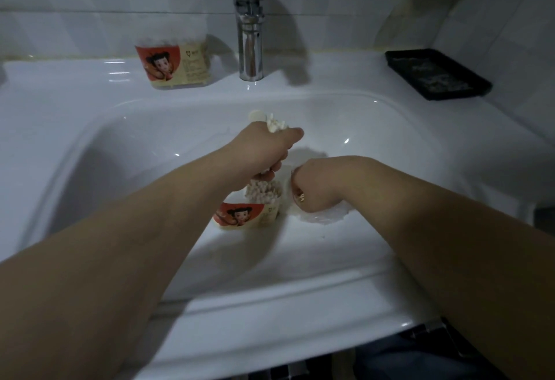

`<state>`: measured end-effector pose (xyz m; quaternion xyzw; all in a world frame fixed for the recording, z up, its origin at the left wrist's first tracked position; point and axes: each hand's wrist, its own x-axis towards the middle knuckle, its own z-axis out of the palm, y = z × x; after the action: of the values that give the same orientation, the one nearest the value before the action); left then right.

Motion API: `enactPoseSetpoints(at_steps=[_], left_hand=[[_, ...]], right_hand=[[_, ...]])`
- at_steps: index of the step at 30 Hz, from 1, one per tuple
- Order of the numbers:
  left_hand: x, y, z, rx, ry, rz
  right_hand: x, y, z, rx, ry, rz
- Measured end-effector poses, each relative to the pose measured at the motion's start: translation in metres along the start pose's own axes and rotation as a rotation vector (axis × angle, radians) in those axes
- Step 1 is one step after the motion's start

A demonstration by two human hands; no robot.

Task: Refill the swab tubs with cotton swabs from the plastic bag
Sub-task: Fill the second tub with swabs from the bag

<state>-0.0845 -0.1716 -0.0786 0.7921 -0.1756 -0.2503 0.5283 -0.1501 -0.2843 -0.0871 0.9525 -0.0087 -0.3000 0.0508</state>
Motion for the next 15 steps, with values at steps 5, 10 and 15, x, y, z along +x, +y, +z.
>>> enactPoseSetpoints(at_steps=[5,10,15], left_hand=[[0.002,-0.003,0.001,0.095,-0.006,0.019],[0.001,-0.006,0.004,0.346,0.016,0.119],[0.002,-0.007,0.0,0.413,0.026,0.138]], right_hand=[[0.002,0.006,-0.003,0.125,0.106,0.006],[-0.003,0.013,-0.007,0.058,0.145,-0.001],[-0.005,0.021,-0.009,0.119,0.2,-0.007]])
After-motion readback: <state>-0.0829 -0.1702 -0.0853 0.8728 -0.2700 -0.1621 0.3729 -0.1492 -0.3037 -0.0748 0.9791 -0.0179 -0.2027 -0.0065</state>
